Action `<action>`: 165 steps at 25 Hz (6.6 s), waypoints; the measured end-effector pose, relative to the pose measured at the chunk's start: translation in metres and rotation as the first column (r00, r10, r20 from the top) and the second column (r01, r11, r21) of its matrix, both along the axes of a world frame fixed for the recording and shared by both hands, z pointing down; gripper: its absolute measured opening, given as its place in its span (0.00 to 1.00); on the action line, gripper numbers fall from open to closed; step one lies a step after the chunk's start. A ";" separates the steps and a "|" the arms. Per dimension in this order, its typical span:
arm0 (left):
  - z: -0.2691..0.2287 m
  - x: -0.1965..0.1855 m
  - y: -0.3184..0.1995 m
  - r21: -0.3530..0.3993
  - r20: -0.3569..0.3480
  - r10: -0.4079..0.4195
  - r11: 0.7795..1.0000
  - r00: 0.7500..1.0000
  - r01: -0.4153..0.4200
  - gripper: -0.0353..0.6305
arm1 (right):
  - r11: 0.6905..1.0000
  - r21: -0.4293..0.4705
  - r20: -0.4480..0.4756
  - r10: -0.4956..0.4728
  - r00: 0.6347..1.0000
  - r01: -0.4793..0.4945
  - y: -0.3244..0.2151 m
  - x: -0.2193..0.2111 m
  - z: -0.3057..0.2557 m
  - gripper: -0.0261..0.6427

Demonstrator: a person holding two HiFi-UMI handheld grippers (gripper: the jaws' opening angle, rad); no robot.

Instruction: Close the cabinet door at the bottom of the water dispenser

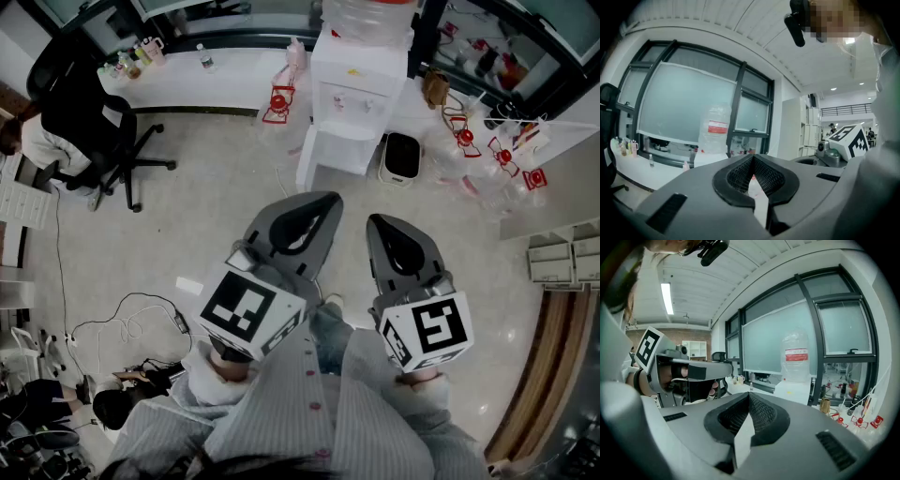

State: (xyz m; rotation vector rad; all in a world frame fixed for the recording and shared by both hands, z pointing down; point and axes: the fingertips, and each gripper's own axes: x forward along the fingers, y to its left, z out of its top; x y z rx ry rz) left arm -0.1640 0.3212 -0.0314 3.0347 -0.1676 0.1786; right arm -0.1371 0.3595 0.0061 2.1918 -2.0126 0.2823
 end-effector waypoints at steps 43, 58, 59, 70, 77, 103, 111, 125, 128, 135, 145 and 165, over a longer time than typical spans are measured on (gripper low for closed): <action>0.012 0.077 -0.189 0.002 0.019 -0.166 0.986 0.986 0.166 0.07 | 0.998 -0.027 0.028 -0.061 0.998 0.062 -0.157 0.108 0.015 0.06; 0.034 0.110 -0.291 -0.045 0.067 -0.158 0.986 0.985 0.161 0.07 | 0.996 -0.093 0.059 -0.007 0.998 0.012 -0.249 0.151 0.032 0.06; 0.036 0.114 -0.296 -0.052 0.073 -0.164 0.984 0.984 0.168 0.07 | 0.995 -0.100 0.064 -0.013 0.998 0.019 -0.253 0.154 0.035 0.06; 0.062 0.172 -0.340 -0.083 0.122 -0.301 0.946 0.946 0.312 0.07 | 0.969 -0.144 0.101 -0.186 0.977 0.199 -0.303 0.207 0.059 0.06; 0.077 0.205 -0.355 -0.064 0.105 -0.442 0.891 0.891 0.450 0.07 | 0.897 -0.176 0.117 -0.391 0.913 0.406 -0.329 0.231 0.085 0.06; 0.289 0.081 -0.394 -0.182 0.290 -0.593 0.737 0.751 0.651 0.07 | 0.765 -0.375 0.213 -0.479 0.852 0.524 -0.388 0.141 0.293 0.06; 0.364 0.073 -0.399 -0.204 0.318 -0.561 0.746 0.764 0.634 0.07 | 0.751 -0.434 0.224 -0.446 0.867 0.498 -0.399 0.121 0.385 0.06; 0.474 0.058 -0.398 -0.291 0.426 -0.540 0.678 0.726 0.675 0.07 | 0.694 -0.548 0.255 -0.393 0.884 0.466 -0.389 0.107 0.524 0.06; 0.489 0.058 -0.394 -0.302 0.440 -0.525 0.678 0.729 0.670 0.07 | 0.680 -0.571 0.256 -0.384 0.887 0.459 -0.386 0.104 0.545 0.06; 0.511 0.056 -0.391 -0.329 0.464 -0.504 0.666 0.729 0.670 0.07 | 0.616 -0.640 0.269 -0.382 0.884 0.460 -0.380 0.094 0.585 0.06; 0.524 0.032 -0.386 -0.343 0.487 -0.514 0.631 0.706 0.696 0.07 | 0.567 -0.701 0.218 -0.407 0.887 0.432 -0.380 0.076 0.618 0.27; 0.524 0.002 -0.393 -0.346 0.494 -0.509 0.628 0.705 0.697 0.07 | 0.521 -0.829 -0.064 -0.449 0.891 0.203 -0.365 0.083 0.657 0.35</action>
